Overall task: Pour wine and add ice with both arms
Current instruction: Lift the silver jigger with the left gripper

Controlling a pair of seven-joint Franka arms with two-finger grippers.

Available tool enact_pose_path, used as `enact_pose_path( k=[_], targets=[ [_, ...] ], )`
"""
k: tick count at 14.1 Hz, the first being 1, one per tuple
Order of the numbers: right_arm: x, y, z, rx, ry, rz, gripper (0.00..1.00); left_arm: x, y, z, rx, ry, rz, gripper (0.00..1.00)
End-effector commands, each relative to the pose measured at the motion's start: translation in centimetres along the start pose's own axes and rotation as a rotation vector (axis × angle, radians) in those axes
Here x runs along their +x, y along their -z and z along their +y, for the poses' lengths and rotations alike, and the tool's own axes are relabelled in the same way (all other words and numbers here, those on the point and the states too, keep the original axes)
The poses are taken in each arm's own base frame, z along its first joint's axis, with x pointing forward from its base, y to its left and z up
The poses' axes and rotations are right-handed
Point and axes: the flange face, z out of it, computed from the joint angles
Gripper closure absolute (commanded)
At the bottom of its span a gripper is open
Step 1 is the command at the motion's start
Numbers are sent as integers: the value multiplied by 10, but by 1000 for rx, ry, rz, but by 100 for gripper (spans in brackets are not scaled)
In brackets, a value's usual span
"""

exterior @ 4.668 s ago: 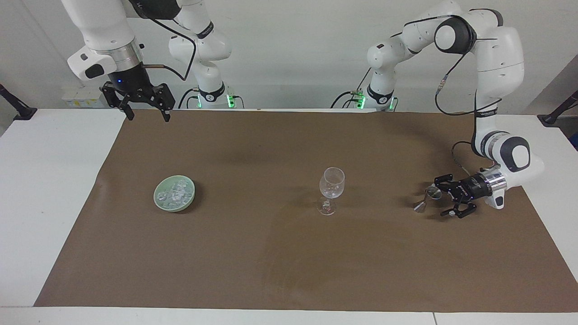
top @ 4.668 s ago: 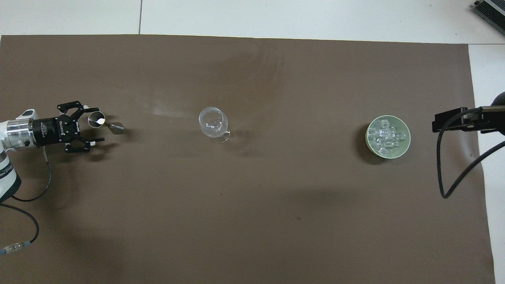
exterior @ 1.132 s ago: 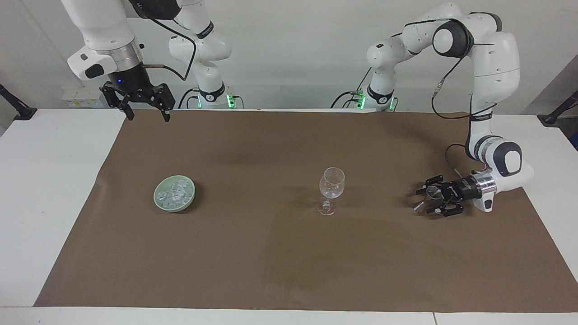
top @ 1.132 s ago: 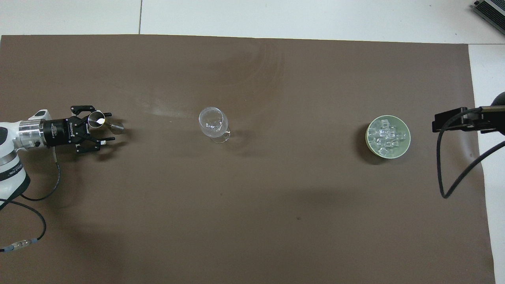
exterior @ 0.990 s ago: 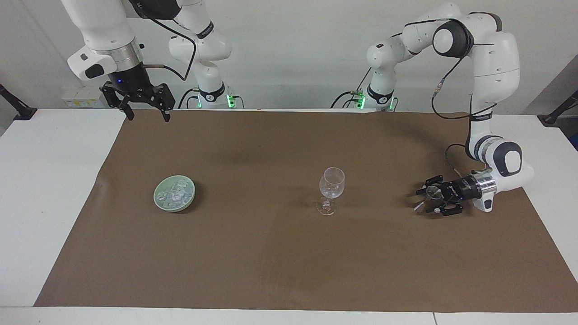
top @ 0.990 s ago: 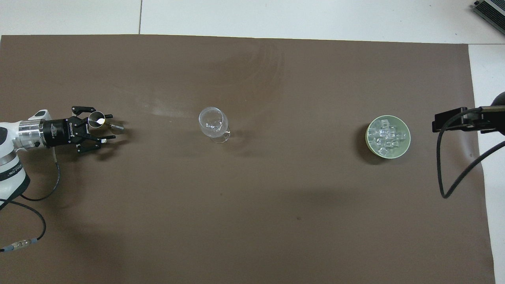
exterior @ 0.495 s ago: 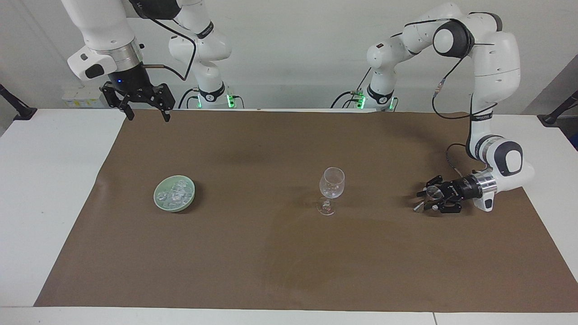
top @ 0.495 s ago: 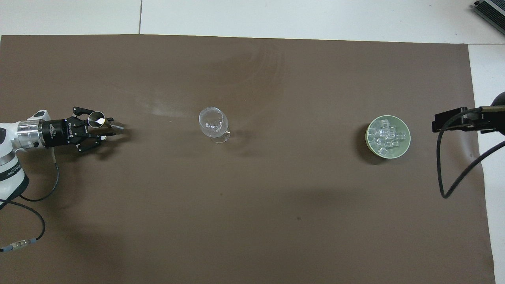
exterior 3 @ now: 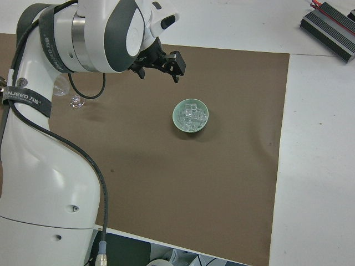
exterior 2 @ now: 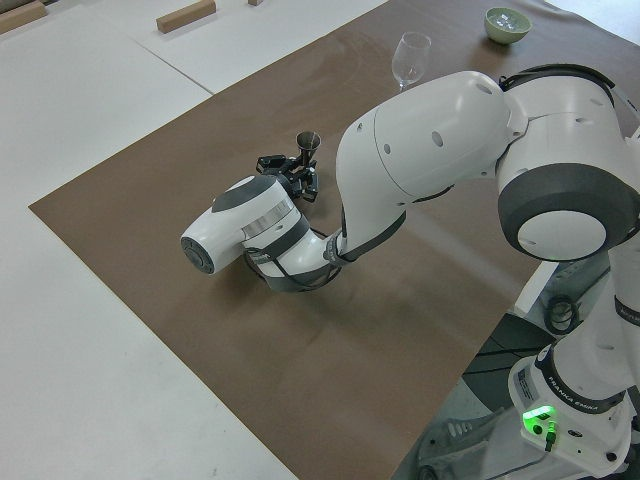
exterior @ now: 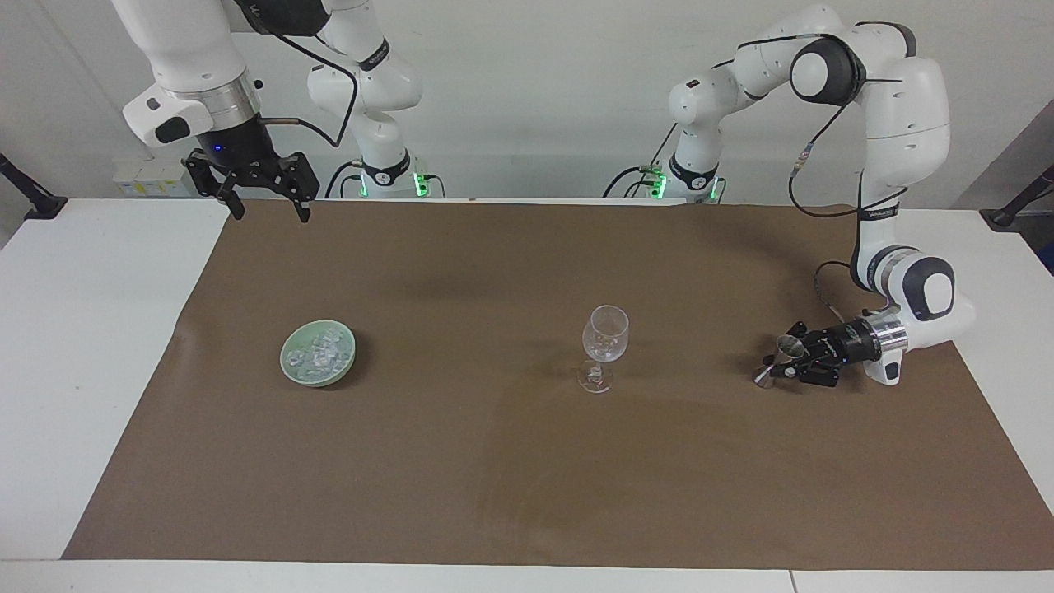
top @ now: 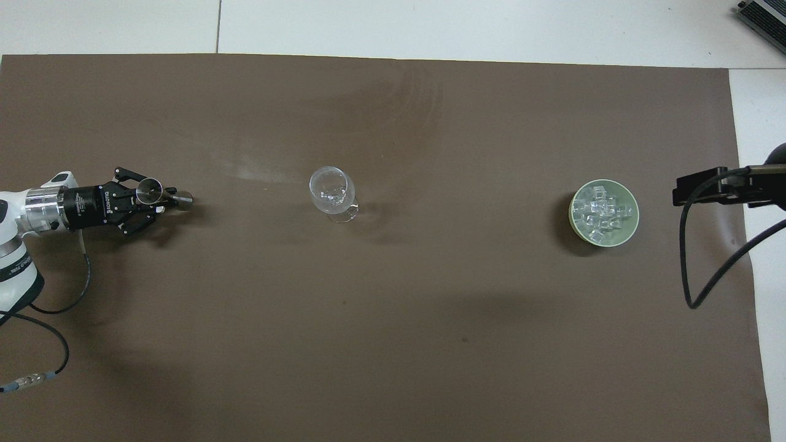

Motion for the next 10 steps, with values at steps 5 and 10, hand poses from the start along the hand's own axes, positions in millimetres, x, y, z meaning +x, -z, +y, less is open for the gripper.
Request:
enact_pose_path(
  k=[5, 10],
  targets=[
    [-7, 1, -1, 7, -13, -9, 0, -3, 2, -1, -19, 10, -20, 100],
    [-7, 1, -1, 7, -13, -9, 0, -13, 7, 6, -23, -9, -2, 100]
  ],
)
